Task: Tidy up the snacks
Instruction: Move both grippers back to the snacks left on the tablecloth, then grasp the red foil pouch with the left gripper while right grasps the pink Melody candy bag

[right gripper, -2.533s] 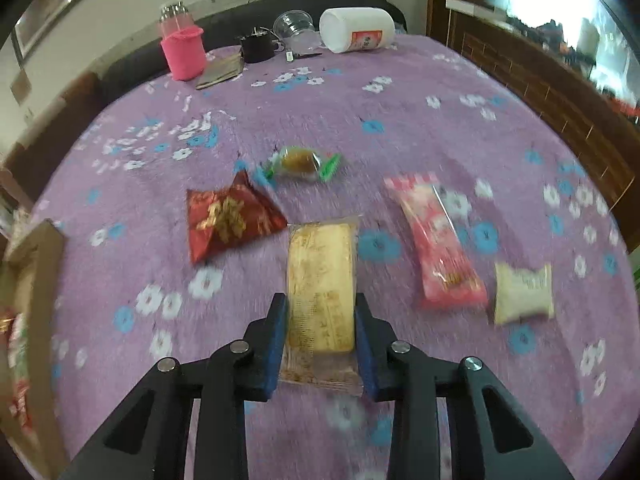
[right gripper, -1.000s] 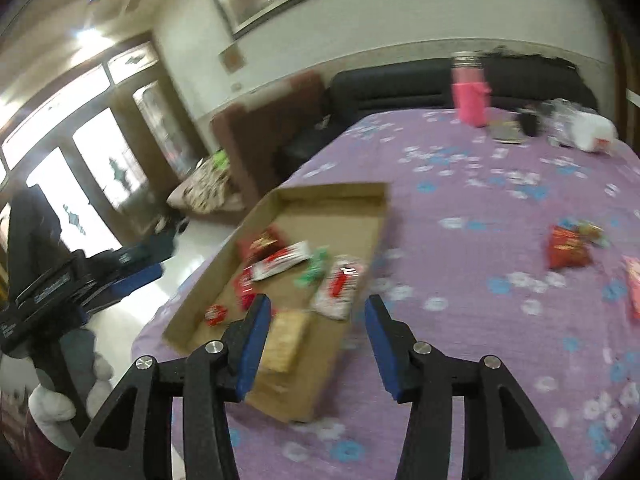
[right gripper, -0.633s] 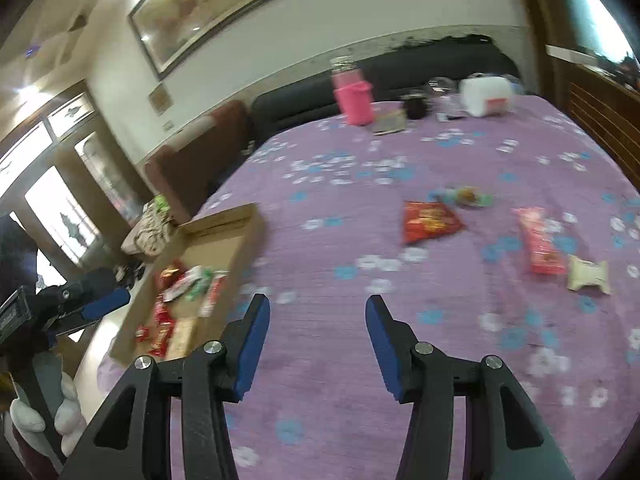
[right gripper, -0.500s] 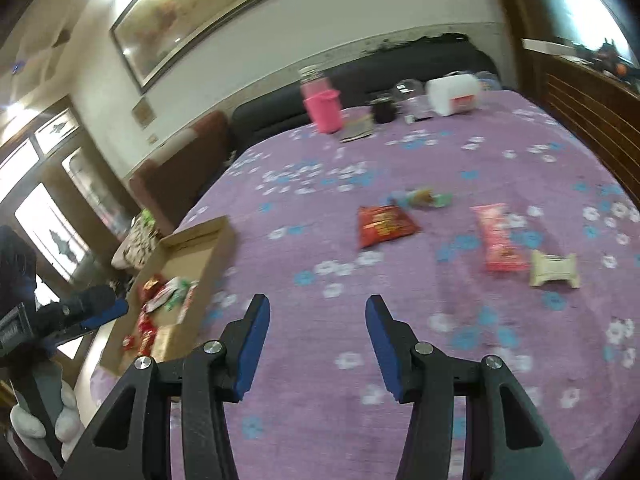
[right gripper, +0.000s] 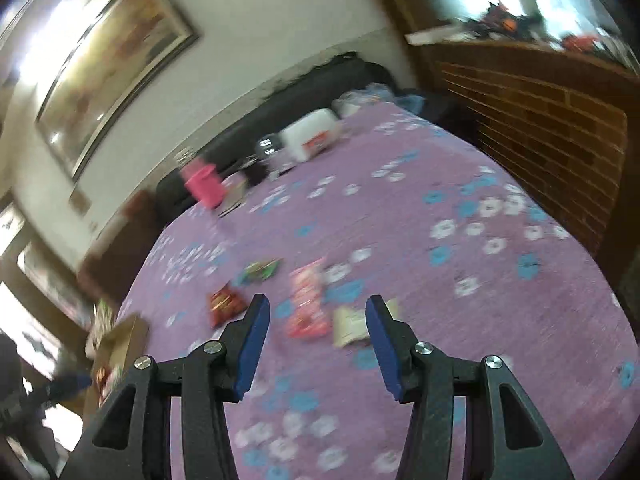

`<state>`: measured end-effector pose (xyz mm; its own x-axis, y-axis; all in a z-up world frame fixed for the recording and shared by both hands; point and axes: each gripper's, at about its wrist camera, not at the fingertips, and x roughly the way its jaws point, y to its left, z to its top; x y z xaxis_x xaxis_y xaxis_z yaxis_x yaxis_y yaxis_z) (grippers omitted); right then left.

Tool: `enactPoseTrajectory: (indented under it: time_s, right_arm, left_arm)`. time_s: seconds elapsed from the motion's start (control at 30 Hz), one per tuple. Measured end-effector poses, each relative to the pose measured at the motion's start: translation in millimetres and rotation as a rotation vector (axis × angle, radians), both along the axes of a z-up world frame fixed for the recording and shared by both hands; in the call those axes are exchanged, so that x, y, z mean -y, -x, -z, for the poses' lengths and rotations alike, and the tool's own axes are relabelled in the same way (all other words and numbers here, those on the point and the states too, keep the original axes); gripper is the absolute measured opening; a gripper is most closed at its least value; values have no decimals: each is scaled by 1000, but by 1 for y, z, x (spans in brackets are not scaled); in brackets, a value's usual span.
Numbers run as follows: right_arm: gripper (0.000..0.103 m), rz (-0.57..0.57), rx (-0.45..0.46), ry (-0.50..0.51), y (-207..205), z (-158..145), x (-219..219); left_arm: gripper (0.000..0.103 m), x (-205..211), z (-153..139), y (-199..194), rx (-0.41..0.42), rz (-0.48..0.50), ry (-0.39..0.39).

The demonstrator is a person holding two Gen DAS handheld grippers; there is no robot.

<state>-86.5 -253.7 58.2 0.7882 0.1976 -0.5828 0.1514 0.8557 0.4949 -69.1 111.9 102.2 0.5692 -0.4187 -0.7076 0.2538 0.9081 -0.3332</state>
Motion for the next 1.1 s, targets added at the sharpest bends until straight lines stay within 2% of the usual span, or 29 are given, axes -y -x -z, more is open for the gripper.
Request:
enactPoseTrajectory:
  time_s: [0.17,0.3,0.4,0.53,0.63,0.8,0.87,0.93,1.0,1.07,1.1]
  right_arm:
    - [53,8,-82,-77,-31,23,21]
    - [53,-48,-103,-93,-55,29,2]
    - [53,-115,-154,-38,-86,33,-24]
    - [53,-112,-204,123,-110,44,-52]
    - [53,-118,-207,151,-111,57,-57]
    - [53,-133,-167,195,-106,59,-60]
    - [53,-136,-167,217,-107,59,-62]
    - [45,-135,-172,251,-107,59,-67]
    - [30,-133,-177,284,-106,59,-72]
    - [26,-133,-181,307,-107,59,-75]
    - [25,-135,-179,307,-107,59,-75]
  left_arm:
    - [92,22,14,-24,-38,26,-29]
    - [92,38,19,-60,-65,30,-30]
    - [92,49,32,-96,-118,25,-1]
    - [92,64,54,-131,-148,5,-28]
    - [92,84,69,-150,-102,28,-156]
    - [92,116,87,-163,-13,119,-328]
    - [92,124,96,-164,-23,156,-352]
    - [92,128,105,-162,-36,172,-365]
    - [86,129,108,-159,-22,172,-379]
    - [60,128,105,-155,-2,185,-355]
    - [59,128,103,-153,-3,184,-347]
